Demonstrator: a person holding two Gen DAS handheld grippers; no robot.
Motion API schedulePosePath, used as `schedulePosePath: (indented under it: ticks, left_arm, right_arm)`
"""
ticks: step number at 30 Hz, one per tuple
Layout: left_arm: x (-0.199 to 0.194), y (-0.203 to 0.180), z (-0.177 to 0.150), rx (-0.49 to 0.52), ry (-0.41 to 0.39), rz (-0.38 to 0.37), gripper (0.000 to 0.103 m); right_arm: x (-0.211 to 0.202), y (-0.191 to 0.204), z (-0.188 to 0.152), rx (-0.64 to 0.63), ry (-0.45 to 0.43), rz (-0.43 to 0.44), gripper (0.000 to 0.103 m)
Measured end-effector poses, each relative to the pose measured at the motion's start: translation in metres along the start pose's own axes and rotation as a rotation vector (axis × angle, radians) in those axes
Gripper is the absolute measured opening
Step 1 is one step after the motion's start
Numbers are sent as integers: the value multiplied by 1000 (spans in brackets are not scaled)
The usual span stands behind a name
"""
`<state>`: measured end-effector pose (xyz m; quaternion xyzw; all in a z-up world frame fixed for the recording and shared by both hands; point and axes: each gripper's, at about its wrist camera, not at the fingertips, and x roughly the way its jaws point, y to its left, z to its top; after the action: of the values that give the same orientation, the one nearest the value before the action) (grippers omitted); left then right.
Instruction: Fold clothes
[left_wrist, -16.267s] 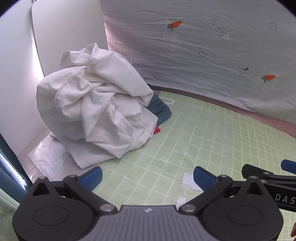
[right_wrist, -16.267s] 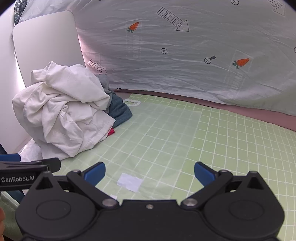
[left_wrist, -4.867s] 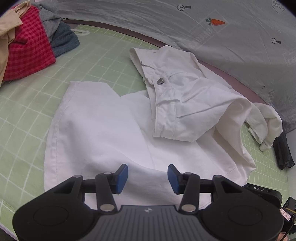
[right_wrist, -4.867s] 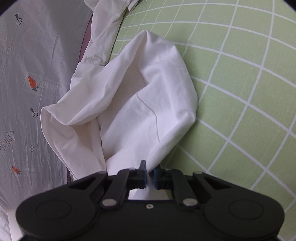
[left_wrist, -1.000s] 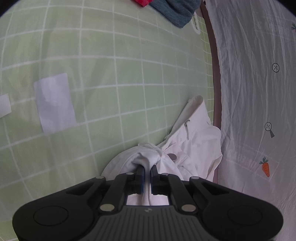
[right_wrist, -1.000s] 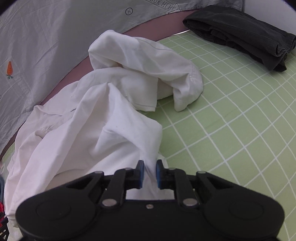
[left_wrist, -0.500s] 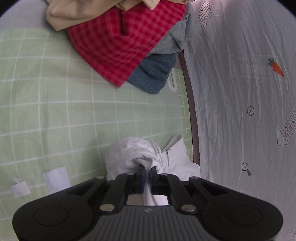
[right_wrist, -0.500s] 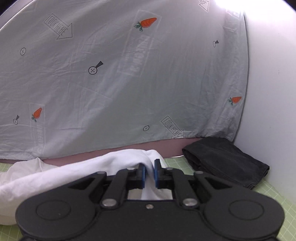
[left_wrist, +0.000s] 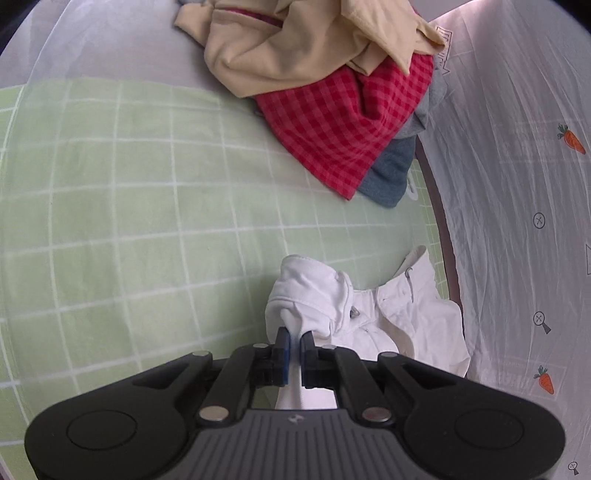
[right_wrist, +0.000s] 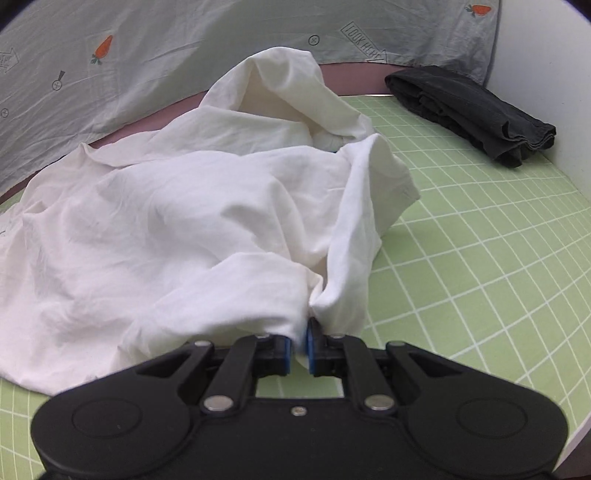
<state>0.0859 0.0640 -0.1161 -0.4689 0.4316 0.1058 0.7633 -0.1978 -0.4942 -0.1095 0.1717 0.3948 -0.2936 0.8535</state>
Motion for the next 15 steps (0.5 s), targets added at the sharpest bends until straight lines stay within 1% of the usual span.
schedulePosePath:
  ticks: [2, 5, 7, 9, 10, 11, 13, 15]
  left_arm:
    - [-12, 9, 10, 21, -44, 30, 6]
    - [-21, 26, 21, 32, -50, 91, 7]
    - [-24, 31, 22, 65, -38, 131, 13]
    - [-30, 27, 17, 136, -59, 174, 22]
    - [-32, 22, 13, 172, -68, 194, 26]
    - [-34, 17, 9, 206, -73, 218, 33]
    - [-39, 5, 0, 270, -79, 239, 37]
    - [-45, -8, -11, 333, -101, 252, 49]
  right_arm:
    - [-3, 8, -8, -18, 15, 20, 9]
    - [-7, 13, -17, 9, 44, 37, 10]
    - [-14, 12, -20, 52, 47, 47, 13]
    - [-24, 7, -19, 100, 32, 50, 21]
    - [-30, 5, -19, 122, 20, 56, 22]
    - [-36, 2, -17, 140, 6, 64, 24]
    - [-48, -5, -12, 171, -24, 81, 28]
    - [-58, -11, -6, 196, -51, 98, 31]
